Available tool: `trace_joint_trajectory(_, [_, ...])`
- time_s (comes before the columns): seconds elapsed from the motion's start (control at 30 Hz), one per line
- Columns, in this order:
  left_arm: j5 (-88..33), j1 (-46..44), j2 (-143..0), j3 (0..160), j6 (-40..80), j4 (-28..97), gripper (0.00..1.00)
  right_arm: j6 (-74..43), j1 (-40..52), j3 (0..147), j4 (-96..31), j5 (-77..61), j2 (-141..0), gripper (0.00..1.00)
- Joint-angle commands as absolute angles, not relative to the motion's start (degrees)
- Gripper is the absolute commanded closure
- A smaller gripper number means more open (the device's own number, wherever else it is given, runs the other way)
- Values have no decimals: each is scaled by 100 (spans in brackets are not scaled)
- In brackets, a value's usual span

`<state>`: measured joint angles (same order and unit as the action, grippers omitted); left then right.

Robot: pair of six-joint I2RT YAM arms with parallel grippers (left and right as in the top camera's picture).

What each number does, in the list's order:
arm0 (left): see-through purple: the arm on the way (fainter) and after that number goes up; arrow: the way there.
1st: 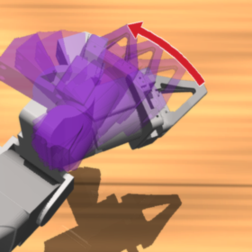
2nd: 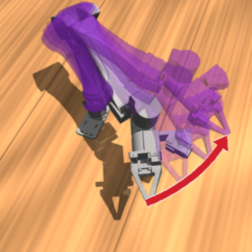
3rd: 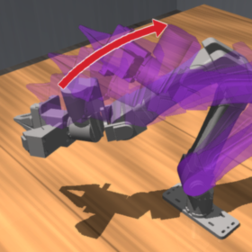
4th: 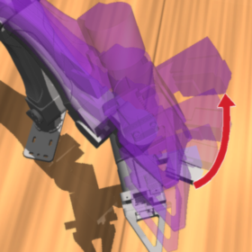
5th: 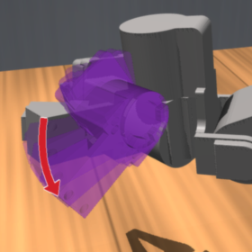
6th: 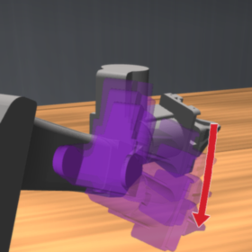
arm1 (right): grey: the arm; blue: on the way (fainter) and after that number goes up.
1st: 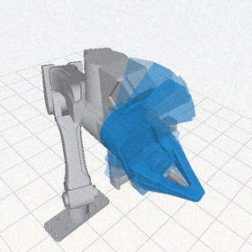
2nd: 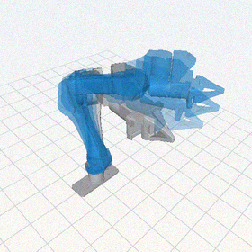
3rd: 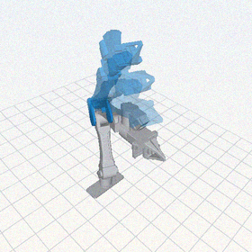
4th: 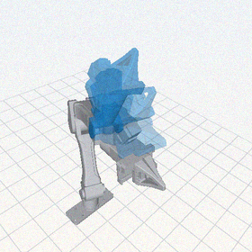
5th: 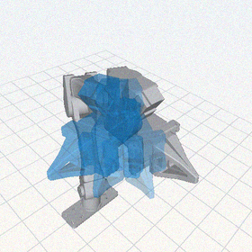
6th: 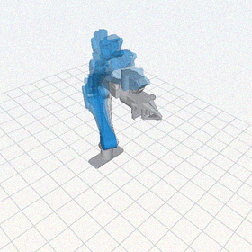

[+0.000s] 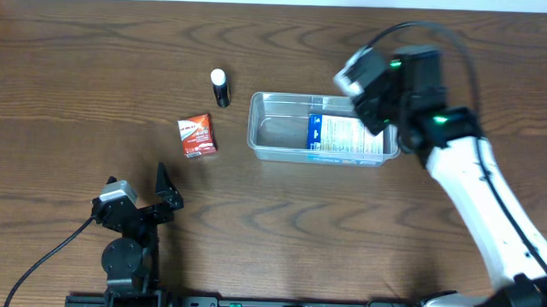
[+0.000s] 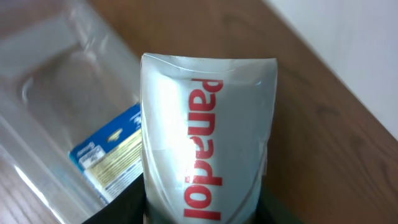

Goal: Pack container
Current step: 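Lift the Panadol box and carry it left over the container, then lower the Panadol box into the container beside the blue box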

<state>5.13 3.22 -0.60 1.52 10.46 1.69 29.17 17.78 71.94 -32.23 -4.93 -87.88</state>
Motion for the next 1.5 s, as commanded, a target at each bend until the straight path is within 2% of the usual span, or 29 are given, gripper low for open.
trace_joint_trajectory(0.0, [666, 336, -23, 23, 1011, 364, 2, 4049, 2047, 7231, -3299, -23, -9080, 65])
trace_joint_trajectory(0.07, [666, 336, -23, 23, 1011, 364, 2, 4329, 2119, 7231, -3330, -21, -9240, 69])
trace_joint_trajectory(0.17, [666, 336, -23, 23, 1011, 364, 2, 4705, 2139, 7231, -3435, -19, -9432, 70])
trace_joint_trajectory(0.2, [666, 336, -23, 23, 1011, 364, 2, 4812, 2134, 7231, -3461, -12, -9474, 67])
trace_joint_trajectory(0.27, [666, 336, -23, 23, 1011, 364, 2, 4923, 2097, 7231, -3489, -10, -9544, 50])
trace_joint_trajectory(0.33, [666, 336, -23, 23, 1011, 364, 2, 4943, 2067, 7231, -3522, -21, -9601, 45])
trace_joint_trajectory(0.5, [666, 336, -23, 23, 1011, 364, 2, 5391, 1984, 7231, -3876, -21, -9732, 48])
trace_joint_trajectory(0.73, [666, 336, -23, 23, 1011, 364, 2, 5382, 1745, 7231, -3785, -434, -9806, 50])
trace_joint_trajectory(0.83, [666, 336, -23, 23, 1011, 364, 2, 4829, 1769, 7231, -3601, -650, -9806, 54])
trace_joint_trajectory(0.97, [666, 336, -23, 23, 1011, 364, 2, 3164, 1791, 7231, -3148, -646, -9804, 92])
trace_joint_trajectory(1.0, [666, 336, -23, 23, 1011, 364, 2, 2626, 1796, 7231, -3055, -646, -9806, 99])
trace_joint_trajectory(1.13, [666, 336, -23, 23, 1011, 364, 2, 735, 1907, 7231, -2875, -648, -9804, 99])
trace_joint_trajectory(1.3, [666, 336, -23, 23, 1011, 364, 2, -351, 2198, 7231, -2740, -537, -9806, 99])
trace_joint_trajectory(1.47, [666, 336, -23, 23, 1011, 364, 2, -1568, 2471, 7231, -2733, 165, -9861, 99])
